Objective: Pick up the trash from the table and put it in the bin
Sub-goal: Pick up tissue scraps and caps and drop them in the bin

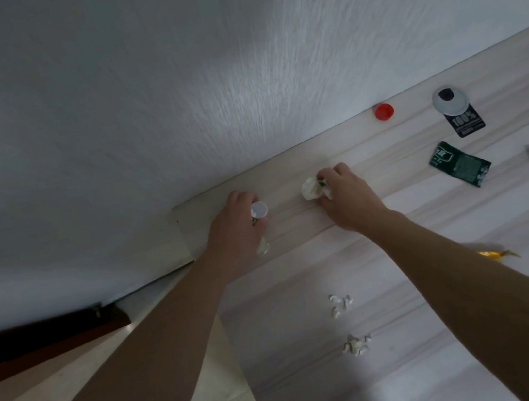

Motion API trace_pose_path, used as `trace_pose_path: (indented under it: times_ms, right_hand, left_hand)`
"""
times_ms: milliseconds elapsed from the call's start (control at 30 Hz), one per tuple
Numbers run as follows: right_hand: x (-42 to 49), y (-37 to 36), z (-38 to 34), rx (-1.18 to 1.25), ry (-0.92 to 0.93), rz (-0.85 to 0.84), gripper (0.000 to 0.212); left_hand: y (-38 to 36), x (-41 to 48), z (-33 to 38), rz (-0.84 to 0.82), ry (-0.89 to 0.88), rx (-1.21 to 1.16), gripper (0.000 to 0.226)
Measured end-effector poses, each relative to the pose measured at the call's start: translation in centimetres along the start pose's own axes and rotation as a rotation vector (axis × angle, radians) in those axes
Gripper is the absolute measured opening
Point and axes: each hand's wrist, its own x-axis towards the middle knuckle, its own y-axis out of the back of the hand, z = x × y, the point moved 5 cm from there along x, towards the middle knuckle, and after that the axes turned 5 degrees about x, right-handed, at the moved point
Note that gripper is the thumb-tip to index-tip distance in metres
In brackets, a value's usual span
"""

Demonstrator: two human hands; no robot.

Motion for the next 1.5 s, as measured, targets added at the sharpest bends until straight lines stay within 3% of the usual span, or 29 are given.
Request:
trace_pose_path:
  times_ms: [600, 900, 1267, 1500]
  right_hand:
    - [-13.4, 6.8, -4.8, 0.053, 0.023, 0.178, 0.04]
    - [-24.2, 10.7, -6.4, 0.003, -0.008, 0.336, 0.041]
    - [-37.8, 14.8, -1.7, 0.007, -0.092, 0.495, 0.039]
    - [-49.2, 19.1, 5.3, 0.006, -0.134, 0.613, 0.038]
  left_hand:
    - [6.4, -9.6, 7.0, 0.134, -0.076, -0.02, 0.028]
    - [8.0, -15.6, 12.3, 0.153, -0.234, -0.048, 0.031]
    - [7.1, -22.8, 22.3, 0.176, -0.412, -0.005, 0.027]
    - [3.0, -29.5, 33.0, 0.17, -0.494, -0.01, 0.031]
